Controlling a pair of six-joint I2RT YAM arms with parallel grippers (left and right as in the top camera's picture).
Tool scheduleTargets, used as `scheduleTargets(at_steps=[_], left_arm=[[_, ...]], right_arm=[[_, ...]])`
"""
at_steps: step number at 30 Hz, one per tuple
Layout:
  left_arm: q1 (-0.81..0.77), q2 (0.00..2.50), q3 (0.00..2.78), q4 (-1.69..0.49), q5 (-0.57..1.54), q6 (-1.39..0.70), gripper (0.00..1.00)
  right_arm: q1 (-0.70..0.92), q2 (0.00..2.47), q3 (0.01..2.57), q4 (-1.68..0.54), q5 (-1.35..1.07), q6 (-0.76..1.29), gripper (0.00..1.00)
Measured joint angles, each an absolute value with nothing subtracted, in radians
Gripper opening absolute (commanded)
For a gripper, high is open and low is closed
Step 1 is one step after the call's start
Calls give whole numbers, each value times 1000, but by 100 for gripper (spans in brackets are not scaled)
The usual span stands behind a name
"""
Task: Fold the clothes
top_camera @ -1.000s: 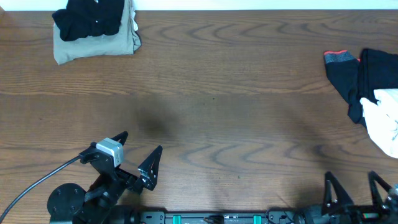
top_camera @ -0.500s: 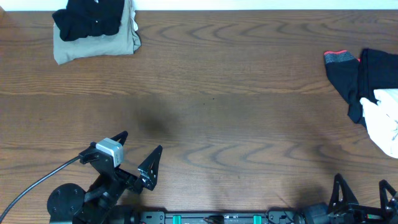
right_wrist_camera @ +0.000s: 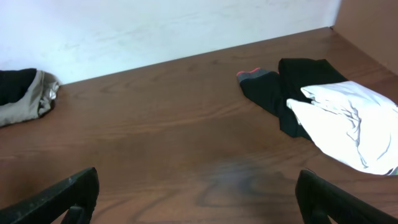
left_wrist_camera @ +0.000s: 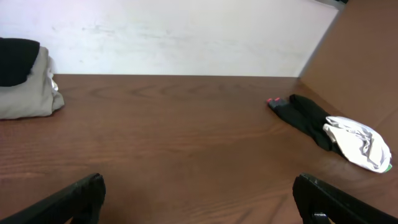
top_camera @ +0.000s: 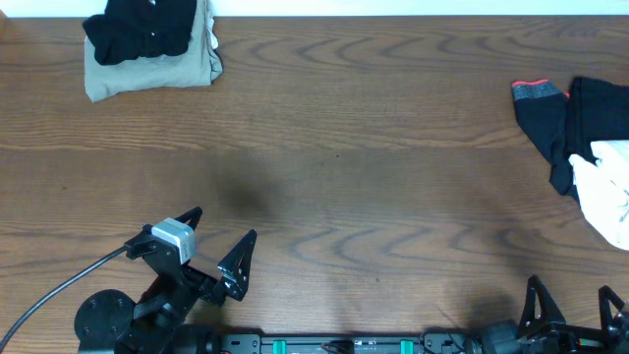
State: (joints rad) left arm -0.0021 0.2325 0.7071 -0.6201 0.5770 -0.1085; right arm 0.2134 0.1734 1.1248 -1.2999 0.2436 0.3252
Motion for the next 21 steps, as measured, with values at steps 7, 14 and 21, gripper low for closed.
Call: scheduleTargets(at_steps=[7,14,21], left_arm=[[-2,233,707,-620,577,-109,98],[-2,233,707,-620,577,-109,98],[-2,233,707,-620,577,-109,98]], right_arm=[[213,173,1125,-1399,244,326,99],[213,173,1125,-1398,244,326,99],[213,173,1124,-1306,245,325,99]])
